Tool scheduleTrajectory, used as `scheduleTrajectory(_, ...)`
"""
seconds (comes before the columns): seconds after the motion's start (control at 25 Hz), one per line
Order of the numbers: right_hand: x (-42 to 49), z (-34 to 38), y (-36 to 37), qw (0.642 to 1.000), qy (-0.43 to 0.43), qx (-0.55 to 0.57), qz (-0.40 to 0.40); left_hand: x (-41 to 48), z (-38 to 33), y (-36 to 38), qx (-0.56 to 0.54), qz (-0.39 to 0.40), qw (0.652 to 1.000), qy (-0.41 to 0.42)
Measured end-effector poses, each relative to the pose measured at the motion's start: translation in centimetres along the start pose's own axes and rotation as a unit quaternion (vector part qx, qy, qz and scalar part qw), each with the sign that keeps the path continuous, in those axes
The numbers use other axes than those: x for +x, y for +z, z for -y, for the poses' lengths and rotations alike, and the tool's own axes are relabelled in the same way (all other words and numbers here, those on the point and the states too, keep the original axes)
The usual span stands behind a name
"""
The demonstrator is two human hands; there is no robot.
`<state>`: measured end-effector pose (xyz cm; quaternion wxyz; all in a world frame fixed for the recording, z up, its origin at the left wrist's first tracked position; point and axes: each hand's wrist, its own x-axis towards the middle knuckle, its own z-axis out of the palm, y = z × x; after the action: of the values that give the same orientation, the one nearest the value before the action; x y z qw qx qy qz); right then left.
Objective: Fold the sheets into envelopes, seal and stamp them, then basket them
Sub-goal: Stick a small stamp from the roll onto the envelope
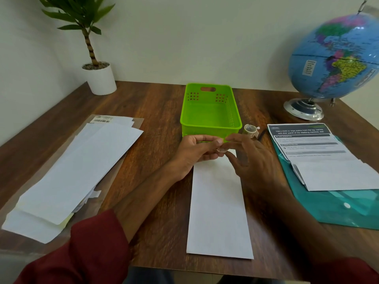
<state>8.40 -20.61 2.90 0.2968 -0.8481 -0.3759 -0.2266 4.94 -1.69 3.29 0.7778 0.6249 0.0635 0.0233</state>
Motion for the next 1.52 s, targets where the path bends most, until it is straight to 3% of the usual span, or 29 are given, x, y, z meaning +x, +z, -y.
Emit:
scheduleTrajectory(0.2,0.1,0.1,-0.1,0.998,0.010,0.044,-0.044,0.0,-0.4,-0.4,0.016,0.036,0.999,0.006)
scheduleTrajectory(0.36,0.3,0.0,0.0,0.982,0.075,0.159,-0.065,0.0,-0.1,-0.7,0.066,-0.007,0.996,0.060)
scheduleTrajectory(0.48,0.4,-0.3,0.3,0.938,0.158,0.302,-0.060,0.0,0.4,-0.2,0.093,-0.032,0.990,0.099)
scheduleTrajectory(0.64,0.7,-0.8,0.9,0.904,0.224,0.363,0.000,-0.1,0.5,0.2,0.079,-0.031,0.991,0.105)
scheduleTrajectory(0.92,0.9,-1.6,0.8,0.817,0.286,0.501,0.017,0.0,0.1,0.0,0.025,-0.030,0.998,0.054)
scheduleTrajectory(1.36,1.0,-1.6,0.2,0.814,0.285,0.506,0.006,0.1,0.1,0.0,0.087,-0.012,0.988,0.126)
scheduleTrajectory(1.52,1.1,-1.6,0.4,0.846,0.267,0.461,0.023,-0.1,0.5,0.3,0.194,-0.009,0.961,0.195)
